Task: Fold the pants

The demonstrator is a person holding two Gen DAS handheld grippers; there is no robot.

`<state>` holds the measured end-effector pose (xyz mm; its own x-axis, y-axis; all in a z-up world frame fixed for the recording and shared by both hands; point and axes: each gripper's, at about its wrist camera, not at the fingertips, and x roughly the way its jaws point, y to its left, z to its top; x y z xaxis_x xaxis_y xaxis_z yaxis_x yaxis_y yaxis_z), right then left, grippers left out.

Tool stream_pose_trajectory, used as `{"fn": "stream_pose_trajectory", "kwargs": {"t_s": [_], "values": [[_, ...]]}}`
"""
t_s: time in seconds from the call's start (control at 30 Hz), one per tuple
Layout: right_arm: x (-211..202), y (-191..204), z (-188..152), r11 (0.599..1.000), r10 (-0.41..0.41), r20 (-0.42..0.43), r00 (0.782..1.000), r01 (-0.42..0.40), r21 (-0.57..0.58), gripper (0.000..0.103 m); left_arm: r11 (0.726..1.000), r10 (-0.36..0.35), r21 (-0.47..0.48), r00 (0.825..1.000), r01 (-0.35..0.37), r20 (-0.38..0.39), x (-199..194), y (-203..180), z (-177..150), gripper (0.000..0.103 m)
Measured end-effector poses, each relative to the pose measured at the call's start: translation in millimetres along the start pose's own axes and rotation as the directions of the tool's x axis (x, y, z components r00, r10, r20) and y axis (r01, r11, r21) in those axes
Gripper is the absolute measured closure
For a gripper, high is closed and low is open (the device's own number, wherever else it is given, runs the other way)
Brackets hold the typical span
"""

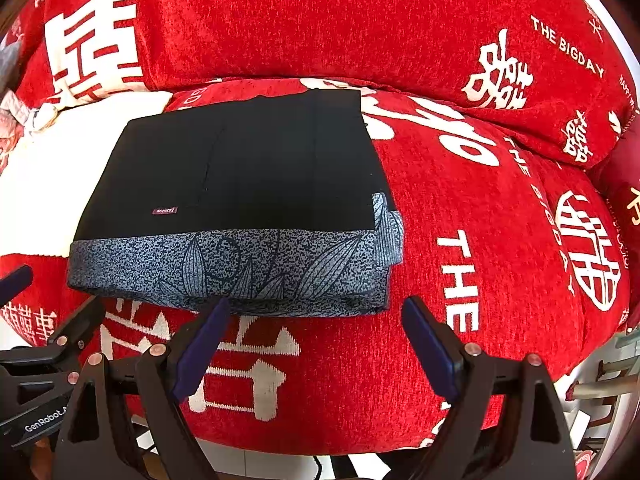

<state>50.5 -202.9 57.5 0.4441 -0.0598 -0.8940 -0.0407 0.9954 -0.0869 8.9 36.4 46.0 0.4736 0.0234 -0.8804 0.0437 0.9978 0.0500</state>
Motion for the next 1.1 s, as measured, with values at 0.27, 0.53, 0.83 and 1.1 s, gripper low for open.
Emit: {"fn": "stream_pose_trajectory", "kwargs": {"t_s": [0.27,0.53,0.83,1.1], "values": [[-1,1,-2,1.0,-0.003,0.003,1.0,0.003,-0.002,0.013,1.0,0.01,0.012,1.0,-0.009,-0.007,1,-1,-2,0.0],[0,0,-3,1.0,-0.002,0.001,1.0,0.002,0.005,0.013,1.0,0.011,0.016,1.0,-0.01,-0.005,-3,-4,-5,0.0],[1,-2,-5,1.0,0.003,-0.002,1.0,-0.003,0.008,0.013,1.0,0.02,0.022,1.0,-0.02,-0.01,-6,-5,-8,0.0],[-1,-4,-6,1.0,0.008,0.003,1.0,-0.008,0.011,0.013,0.999,0.031,0.024,0.999,-0.031,-0.01,-10,-8,-11,0.0]]}}
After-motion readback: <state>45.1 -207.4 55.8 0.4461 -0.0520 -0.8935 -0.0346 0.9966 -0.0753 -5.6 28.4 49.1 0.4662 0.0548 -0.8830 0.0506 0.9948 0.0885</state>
